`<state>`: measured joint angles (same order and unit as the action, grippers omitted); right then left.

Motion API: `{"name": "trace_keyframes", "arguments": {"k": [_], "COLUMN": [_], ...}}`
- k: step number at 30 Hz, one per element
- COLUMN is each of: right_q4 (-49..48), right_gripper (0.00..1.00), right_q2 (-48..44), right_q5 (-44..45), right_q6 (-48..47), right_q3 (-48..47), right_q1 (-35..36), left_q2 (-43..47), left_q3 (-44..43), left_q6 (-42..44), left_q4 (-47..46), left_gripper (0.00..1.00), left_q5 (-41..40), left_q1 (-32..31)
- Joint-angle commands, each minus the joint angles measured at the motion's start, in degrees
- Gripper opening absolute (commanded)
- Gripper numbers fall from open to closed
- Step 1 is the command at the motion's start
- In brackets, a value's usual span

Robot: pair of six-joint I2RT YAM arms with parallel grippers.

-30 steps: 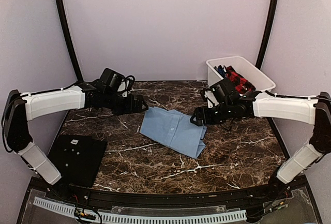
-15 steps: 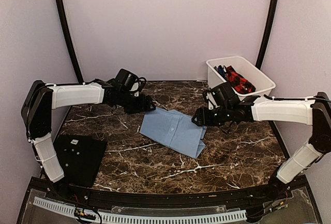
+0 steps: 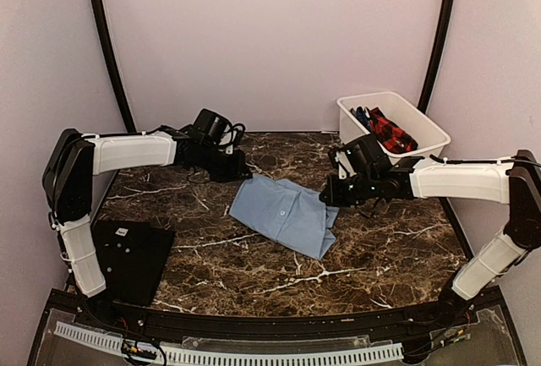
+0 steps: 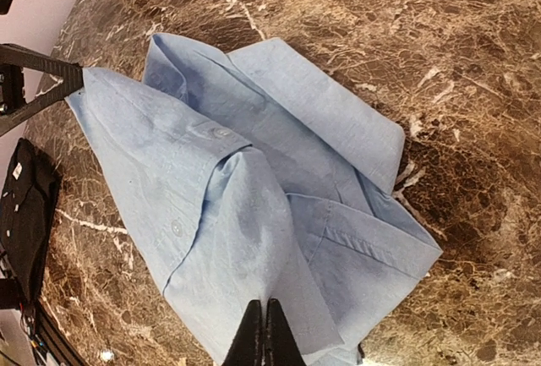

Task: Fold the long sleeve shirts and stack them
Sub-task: Pick up the crumpled shirt from the center of the board, then adjust the crumpled shirt at the center of the board.

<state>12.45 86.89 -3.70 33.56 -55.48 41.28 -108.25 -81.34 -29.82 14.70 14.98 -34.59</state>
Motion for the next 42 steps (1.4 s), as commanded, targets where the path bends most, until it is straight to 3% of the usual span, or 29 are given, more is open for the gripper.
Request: {"name": "trace_keyframes", "arguments": {"k": [1, 8, 19, 27, 29, 31, 34, 35, 38, 42], "right_q4": [0.07, 1.56, -1.30, 1.22, 2.90, 5.15, 9.44, 10.26, 10.28, 6.24], "right_gripper": [0.00, 0.00, 0.00, 0.00, 0.10, 0.27, 0.56, 0.61, 0.65, 0.65], "right_q2": [-2.22, -5.16, -7.34, -7.76, -10.01, -12.07, -15.05, -15.93, -17.35, -15.57], "right_q5": [-2.77, -5.63, -5.91, -3.80, -2.27, -0.21, 4.17, 5.85, 7.60, 8.63], "right_q6": [-0.41, -0.02, 8.11, 10.80, 10.90, 10.91, 10.88, 11.02, 11.39, 10.54], "right_q3": [-1.39, -0.32, 10.17, 13.69, 13.52, 13.00, 11.66, 11.41, 11.57, 10.31], "right_q1": [1.05, 5.59, 20.65, 23.80, 23.75, 23.75, 23.47, 23.00, 20.45, 17.71], "left_q2": [6.59, 15.98, 28.79, 32.07, 33.07, 34.11, 35.19, 36.00, 37.68, 35.59], "left_q3": [3.57, 13.66, 35.70, 41.00, 40.47, 39.83, 38.28, 37.75, 34.28, 28.53], "left_q6": [0.13, -1.42, -4.46, -4.55, -3.97, -3.49, -2.42, -2.25, -1.82, -0.80], "left_q4": [1.69, 2.90, 6.21, 10.84, 13.26, 15.38, 19.77, 20.68, 22.36, 20.26], "left_gripper": [0.04, 0.02, 0.00, 0.02, 0.08, 0.14, 0.40, 0.44, 0.53, 0.55], "left_q5": [4.38, 8.30, 12.79, 13.60, 12.91, 12.71, 11.37, 10.72, 6.05, 0.25], "left_q1": [0.05, -0.07, -2.11, -3.02, -3.03, -3.03, -3.03, -3.03, -2.96, -2.85]}}
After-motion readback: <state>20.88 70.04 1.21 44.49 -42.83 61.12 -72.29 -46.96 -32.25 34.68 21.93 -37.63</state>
